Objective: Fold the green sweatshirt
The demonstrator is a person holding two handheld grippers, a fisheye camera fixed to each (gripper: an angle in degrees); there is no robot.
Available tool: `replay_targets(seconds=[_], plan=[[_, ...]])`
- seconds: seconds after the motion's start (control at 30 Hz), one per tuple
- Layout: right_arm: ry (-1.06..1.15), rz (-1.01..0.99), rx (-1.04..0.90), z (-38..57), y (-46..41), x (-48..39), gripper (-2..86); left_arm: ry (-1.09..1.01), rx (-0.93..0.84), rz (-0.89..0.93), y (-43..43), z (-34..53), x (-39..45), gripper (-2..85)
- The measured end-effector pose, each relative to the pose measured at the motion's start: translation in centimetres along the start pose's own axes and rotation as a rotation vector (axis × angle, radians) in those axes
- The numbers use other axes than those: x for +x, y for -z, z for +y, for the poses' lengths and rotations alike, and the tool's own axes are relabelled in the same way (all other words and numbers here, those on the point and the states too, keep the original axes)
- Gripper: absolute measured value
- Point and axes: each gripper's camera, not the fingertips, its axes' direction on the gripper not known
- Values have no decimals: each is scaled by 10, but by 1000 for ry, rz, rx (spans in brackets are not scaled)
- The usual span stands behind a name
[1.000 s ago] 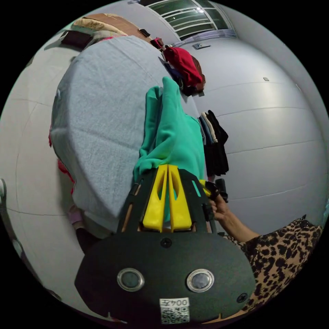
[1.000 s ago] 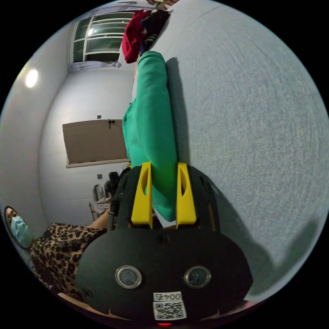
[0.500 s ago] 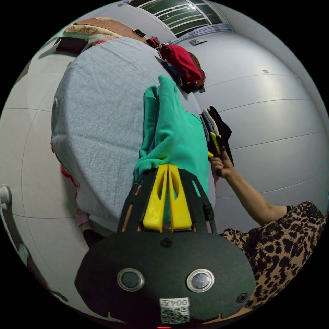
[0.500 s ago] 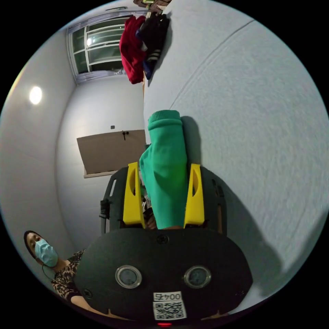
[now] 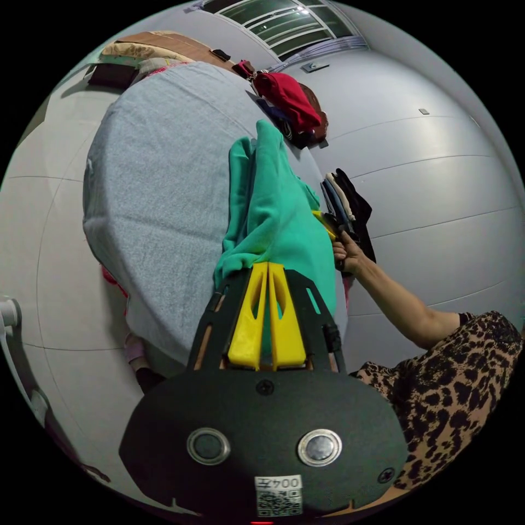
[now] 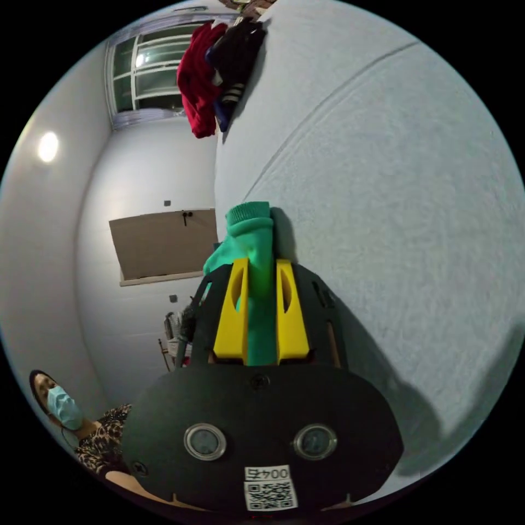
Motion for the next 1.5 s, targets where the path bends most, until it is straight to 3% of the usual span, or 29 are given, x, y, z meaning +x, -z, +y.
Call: replay_targets(seconds=[0.13, 0.2, 0.5, 0.7, 0.93, 1.17, 1.3, 1.5], plan=[[-12, -97, -22, 29, 20, 10, 157, -2, 2, 7, 1, 3, -3, 6], [3, -95, -134, 63, 14, 13, 180, -1, 2, 16, 2, 5, -6, 6], [53, 6, -257, 159, -30, 18, 164, -1, -4, 27, 8, 9, -16, 6], [151, 113, -222, 156, -43, 20, 83, -9, -1, 29, 15, 11, -23, 7], [92, 33, -226, 152, -37, 32, 110, 64, 12, 88, 35, 13, -29, 22], [90, -56, -198, 146, -37, 42, 157, 261, 193, 259, 89, 78, -47, 120], [111, -45, -232, 134, -53, 38, 158, 419, 270, 392, 81, 130, -55, 160], [101, -31, -278, 117, -79, 35, 139, 470, 224, 428, 48, 152, -48, 204]])
